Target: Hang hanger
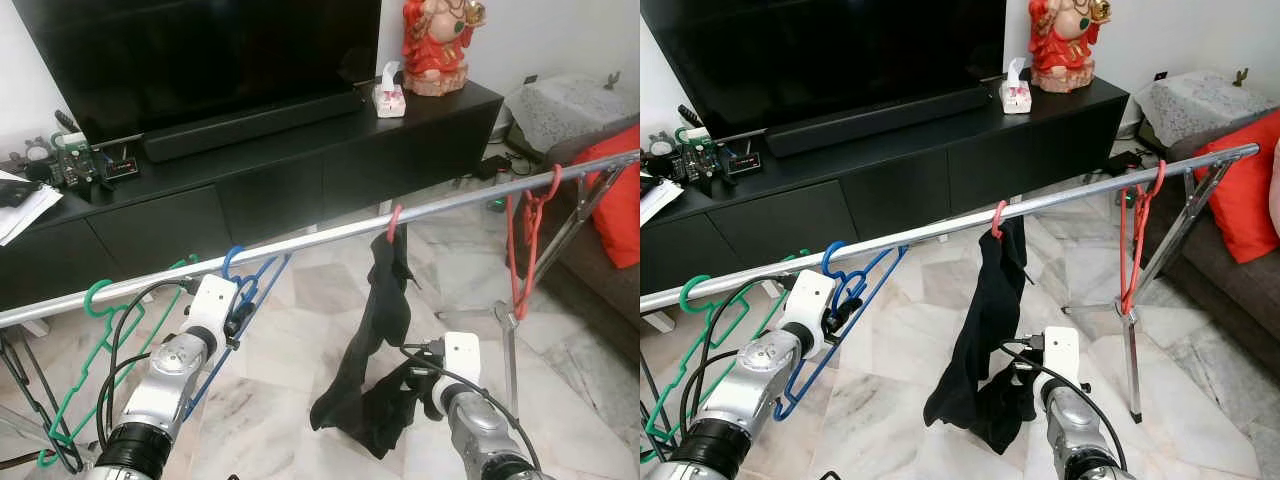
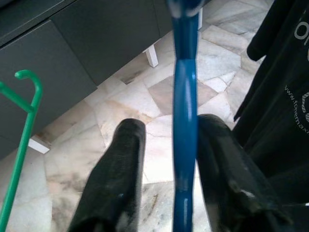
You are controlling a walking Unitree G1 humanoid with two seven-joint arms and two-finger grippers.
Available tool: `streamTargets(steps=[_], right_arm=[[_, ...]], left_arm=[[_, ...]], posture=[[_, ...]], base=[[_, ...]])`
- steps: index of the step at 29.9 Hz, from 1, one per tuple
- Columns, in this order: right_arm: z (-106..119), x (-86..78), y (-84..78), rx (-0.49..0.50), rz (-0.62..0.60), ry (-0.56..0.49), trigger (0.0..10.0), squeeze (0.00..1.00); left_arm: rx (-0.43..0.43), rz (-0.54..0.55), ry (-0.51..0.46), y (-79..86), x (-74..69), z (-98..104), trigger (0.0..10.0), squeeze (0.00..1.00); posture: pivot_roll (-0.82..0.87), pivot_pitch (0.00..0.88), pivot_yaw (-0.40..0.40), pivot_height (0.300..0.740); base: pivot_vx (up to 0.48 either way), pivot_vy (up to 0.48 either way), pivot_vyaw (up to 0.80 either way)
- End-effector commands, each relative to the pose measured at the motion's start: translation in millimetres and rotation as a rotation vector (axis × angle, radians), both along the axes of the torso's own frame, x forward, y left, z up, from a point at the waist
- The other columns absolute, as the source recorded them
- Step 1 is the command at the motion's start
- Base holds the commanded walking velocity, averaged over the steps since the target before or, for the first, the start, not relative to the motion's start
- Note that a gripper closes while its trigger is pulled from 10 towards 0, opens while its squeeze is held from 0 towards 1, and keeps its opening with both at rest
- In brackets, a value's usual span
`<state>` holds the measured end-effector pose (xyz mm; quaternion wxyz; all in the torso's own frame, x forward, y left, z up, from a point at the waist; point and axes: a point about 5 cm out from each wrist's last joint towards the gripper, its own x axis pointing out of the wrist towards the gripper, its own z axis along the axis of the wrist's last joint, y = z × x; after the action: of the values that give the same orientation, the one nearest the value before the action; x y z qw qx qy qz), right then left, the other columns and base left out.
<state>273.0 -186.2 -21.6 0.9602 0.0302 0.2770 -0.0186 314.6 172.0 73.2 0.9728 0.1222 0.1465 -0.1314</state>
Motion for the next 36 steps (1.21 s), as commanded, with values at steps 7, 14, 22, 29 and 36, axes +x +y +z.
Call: streamTargets(steps=[7, 14, 22, 29, 36], right_arm=[[6.2, 7.1, 3.1, 0.007, 0.002, -0.031, 10.0, 0.0], [5.9, 6.8, 3.3, 0.007, 0.004, -0.029, 10.0, 0.0], [5.6, 6.7, 3.9, 0.004, 0.012, -0.026, 10.0, 0.0], [5.5, 6.7, 3.8, 0.004, 0.012, -0.023, 10.0, 0.0], [5.5, 6.7, 3.0, 0.003, 0.01, -0.021, 10.0, 0.0]], left_arm=[[-0.008, -0.04, -0.024, -4.3, 0.2, 5.6, 0.0, 0.0], [-0.012, -0.042, -0.028, -5.2, -1.2, 6.7, 0.0, 0.0], [-0.012, -0.05, -0.038, -5.7, -11.5, 9.6, 0.0, 0.0], [-0.012, -0.038, -0.058, -4.5, -16.1, 13.7, 0.0, 0.0], [-0.083, 0.049, -0.148, 1.4, -32.6, 24.7, 0.0, 0.0]], posture=[[-0.13, 0.0, 0.052, 0.74], [-0.13, 0.0, 0.052, 0.74], [-0.13, 0.0, 0.051, 0.74], [-0.12, 0.0, 0.049, 0.74], [-0.13, 0.0, 0.048, 0.74]], base=[[0.0, 0.0, 0.0], [0.0, 0.0, 0.0], [0.0, 0.0, 0.0], [0.0, 0.0, 0.0], [0.0, 0.0, 0.0]])
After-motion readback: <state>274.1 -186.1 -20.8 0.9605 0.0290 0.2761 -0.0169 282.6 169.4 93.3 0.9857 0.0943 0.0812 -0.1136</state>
